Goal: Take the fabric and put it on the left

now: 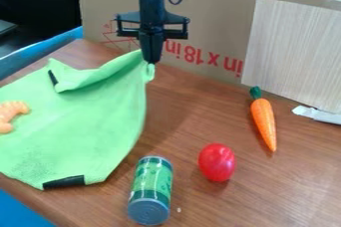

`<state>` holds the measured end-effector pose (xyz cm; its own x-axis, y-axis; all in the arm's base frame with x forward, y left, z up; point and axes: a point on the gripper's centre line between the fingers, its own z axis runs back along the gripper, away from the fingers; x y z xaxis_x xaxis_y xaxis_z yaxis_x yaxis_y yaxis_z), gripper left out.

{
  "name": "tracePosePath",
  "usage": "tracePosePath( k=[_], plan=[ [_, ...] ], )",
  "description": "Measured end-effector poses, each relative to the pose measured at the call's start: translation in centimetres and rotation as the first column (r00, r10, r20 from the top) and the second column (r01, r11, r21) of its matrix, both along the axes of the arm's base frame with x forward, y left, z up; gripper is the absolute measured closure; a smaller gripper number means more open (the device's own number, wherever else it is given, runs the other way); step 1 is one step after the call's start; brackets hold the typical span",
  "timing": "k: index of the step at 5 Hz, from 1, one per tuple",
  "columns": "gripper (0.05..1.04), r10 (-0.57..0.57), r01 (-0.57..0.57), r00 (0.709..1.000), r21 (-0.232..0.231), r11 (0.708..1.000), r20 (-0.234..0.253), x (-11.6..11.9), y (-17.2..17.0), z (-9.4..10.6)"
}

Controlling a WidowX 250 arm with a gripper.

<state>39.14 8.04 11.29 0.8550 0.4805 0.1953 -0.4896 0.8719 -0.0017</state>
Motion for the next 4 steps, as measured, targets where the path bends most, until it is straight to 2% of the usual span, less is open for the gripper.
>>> tracePosePath(
  k=[1, 2, 3, 4],
  plan=[
    [1.017, 0.018, -0.019, 1.0, -0.006, 1.0, -0.017, 1.4, -0.3, -0.6],
    [0.88, -0.018, 0.02, 0.998, 0.028, 0.999, -0.065, 1.9, -0.9, -2.7],
    [0.63, -0.049, 0.05, 0.995, 0.001, 0.999, -0.086, 1.8, -1.4, -3.2],
    [0.328, -0.055, 0.051, 0.993, -0.045, 0.998, -0.103, 1.3, -1.0, -3.2]
  ],
)
